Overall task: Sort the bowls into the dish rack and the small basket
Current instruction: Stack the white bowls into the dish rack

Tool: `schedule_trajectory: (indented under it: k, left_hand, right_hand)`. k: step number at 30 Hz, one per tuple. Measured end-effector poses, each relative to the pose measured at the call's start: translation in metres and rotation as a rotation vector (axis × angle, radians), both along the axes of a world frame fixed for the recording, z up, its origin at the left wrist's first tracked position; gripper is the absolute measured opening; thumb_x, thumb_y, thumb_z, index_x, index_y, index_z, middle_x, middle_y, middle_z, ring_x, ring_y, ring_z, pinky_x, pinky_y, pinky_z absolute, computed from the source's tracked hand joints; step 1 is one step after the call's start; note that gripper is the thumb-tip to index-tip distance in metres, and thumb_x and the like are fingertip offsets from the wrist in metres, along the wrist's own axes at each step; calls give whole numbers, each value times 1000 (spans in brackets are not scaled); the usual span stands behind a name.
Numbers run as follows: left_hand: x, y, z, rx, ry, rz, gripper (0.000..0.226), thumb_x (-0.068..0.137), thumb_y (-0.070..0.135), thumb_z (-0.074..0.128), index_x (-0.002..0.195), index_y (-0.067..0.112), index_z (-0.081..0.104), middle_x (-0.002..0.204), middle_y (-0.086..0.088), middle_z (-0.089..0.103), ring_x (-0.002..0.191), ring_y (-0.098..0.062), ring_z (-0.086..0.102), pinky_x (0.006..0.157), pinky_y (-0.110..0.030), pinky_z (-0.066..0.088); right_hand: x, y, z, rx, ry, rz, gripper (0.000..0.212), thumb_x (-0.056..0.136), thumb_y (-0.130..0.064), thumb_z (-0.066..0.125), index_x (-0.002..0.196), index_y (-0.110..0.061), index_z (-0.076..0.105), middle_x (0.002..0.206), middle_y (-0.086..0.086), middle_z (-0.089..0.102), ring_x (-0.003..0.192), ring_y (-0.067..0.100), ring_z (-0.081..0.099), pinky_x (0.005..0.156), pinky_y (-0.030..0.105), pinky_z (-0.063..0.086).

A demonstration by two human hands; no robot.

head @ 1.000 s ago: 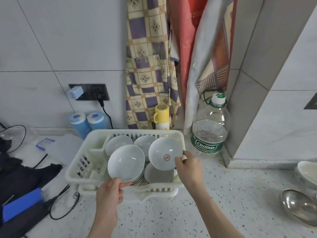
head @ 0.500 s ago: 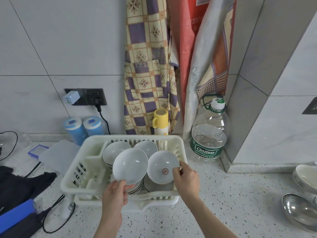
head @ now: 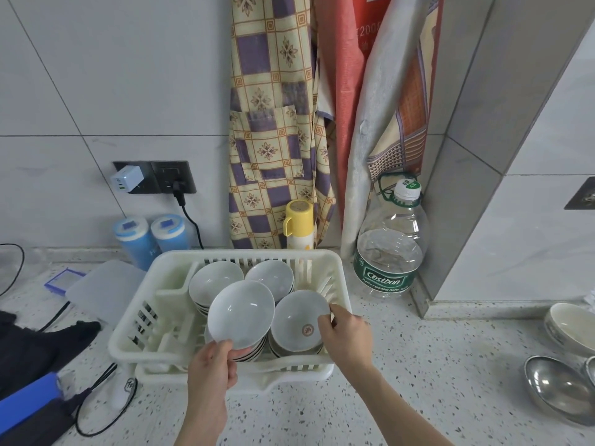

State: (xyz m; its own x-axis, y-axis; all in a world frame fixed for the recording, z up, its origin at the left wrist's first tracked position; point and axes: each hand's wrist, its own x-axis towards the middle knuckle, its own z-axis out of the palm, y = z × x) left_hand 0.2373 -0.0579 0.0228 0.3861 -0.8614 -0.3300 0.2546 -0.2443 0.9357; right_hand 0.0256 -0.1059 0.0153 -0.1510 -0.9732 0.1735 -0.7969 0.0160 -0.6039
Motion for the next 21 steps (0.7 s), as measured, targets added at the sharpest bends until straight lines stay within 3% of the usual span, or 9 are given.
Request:
schedule_trajectory:
  k: [4, 8, 12, 16, 19, 21]
  left_hand:
    - [1, 0, -3, 9, -7, -4, 12, 91, 3, 51, 90, -3, 60, 81, -20, 76, 38, -6, 30, 35, -17, 25]
    - [1, 2, -4, 22, -13, -5, 11, 91, 3, 52, 89, -1, 61, 80, -18, 76, 38, -7, 29, 36, -16, 25]
    - [-1, 4, -3, 28, -8, -7, 9, 92, 3, 52, 90, 2, 61, 79, -18, 76, 38, -7, 30, 36, -16, 25]
    - [-3, 6, 1, 34, -10, -17, 9, 91, 2, 53, 92, 0, 61, 77, -17, 76, 40, -8, 31, 36, -17, 26]
    - [-5, 7, 3, 36, -31, -30, 11, 91, 3, 53, 96, 0, 62, 77, -17, 76, 40, -7, 32, 36, -17, 27]
    - [-5, 8, 4, 35, -50, -48, 13, 91, 4, 53, 99, 2, 64, 78, -18, 76, 41, -8, 32, 37, -17, 27]
  right_hand:
    - [3, 1, 0, 53, 108, -1, 29, 87, -18, 53, 61, -15, 40, 45, -8, 26, 39, 11, 17, 42, 24, 20]
    - [11, 3, 3, -32, 123, 19, 55, 73, -7, 60, 52, -29, 14, 38, -14, 9, 36, 2, 4, 39, 17, 9]
    - [10, -2, -5, 142, 315, 15, 41, 83, -16, 50, 53, -25, 24, 43, -10, 26, 37, 6, 19, 41, 22, 16]
    - [11, -6, -6, 194, 385, 30, 19, 91, -24, 41, 73, -19, 42, 54, -10, 34, 46, 10, 36, 42, 22, 20]
    - [15, -7, -3, 227, 392, 36, 7, 90, -24, 45, 93, -18, 48, 58, -9, 36, 55, 16, 45, 43, 23, 21]
    - [17, -8, -2, 240, 389, 19, 31, 87, -21, 50, 118, -21, 46, 60, -8, 39, 49, 14, 40, 44, 23, 23]
